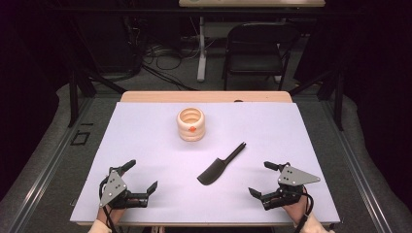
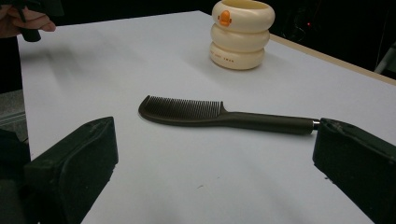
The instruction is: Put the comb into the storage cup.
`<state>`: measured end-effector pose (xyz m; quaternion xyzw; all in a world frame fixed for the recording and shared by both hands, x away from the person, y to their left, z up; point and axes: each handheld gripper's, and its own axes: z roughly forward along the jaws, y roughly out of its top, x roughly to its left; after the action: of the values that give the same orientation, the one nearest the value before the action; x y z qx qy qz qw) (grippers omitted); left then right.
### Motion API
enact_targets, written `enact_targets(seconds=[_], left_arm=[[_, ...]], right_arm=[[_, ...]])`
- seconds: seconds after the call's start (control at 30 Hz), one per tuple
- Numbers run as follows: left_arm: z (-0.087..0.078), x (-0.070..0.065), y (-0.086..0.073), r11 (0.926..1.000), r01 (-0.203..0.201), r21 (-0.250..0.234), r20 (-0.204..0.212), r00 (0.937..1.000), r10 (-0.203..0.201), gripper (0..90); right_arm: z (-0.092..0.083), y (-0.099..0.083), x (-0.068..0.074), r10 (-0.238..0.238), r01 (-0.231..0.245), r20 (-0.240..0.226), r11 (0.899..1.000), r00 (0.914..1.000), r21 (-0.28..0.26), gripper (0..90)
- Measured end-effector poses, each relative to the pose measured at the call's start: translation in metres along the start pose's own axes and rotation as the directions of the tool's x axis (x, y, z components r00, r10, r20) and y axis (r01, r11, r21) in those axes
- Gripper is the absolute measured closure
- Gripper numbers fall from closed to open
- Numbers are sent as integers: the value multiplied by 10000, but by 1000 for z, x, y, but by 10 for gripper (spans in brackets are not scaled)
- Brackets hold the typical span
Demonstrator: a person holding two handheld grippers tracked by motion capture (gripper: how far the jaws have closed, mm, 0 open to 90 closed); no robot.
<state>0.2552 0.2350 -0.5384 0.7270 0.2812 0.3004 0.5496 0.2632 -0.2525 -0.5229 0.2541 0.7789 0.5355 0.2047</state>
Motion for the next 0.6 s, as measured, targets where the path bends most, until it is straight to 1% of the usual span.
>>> enact_targets(seconds=[0.2, 0.43, 0.6], left_arm=[[-1, 0, 0, 10000, -32, -8, -40, 10000, 32, 0], [-1, 0, 0, 10000, -76, -1, -64, 10000, 76, 0], [0, 0, 0, 10000, -85, 3, -63, 9999, 85, 0]], right_arm=[[2, 0, 1, -31, 31, -30, 10000, 10000, 27, 0], [5, 2, 3, -157, 158, -45, 9997, 9999, 200, 0], [9, 3, 1, -175, 176, -16, 9996, 9998, 222, 0]])
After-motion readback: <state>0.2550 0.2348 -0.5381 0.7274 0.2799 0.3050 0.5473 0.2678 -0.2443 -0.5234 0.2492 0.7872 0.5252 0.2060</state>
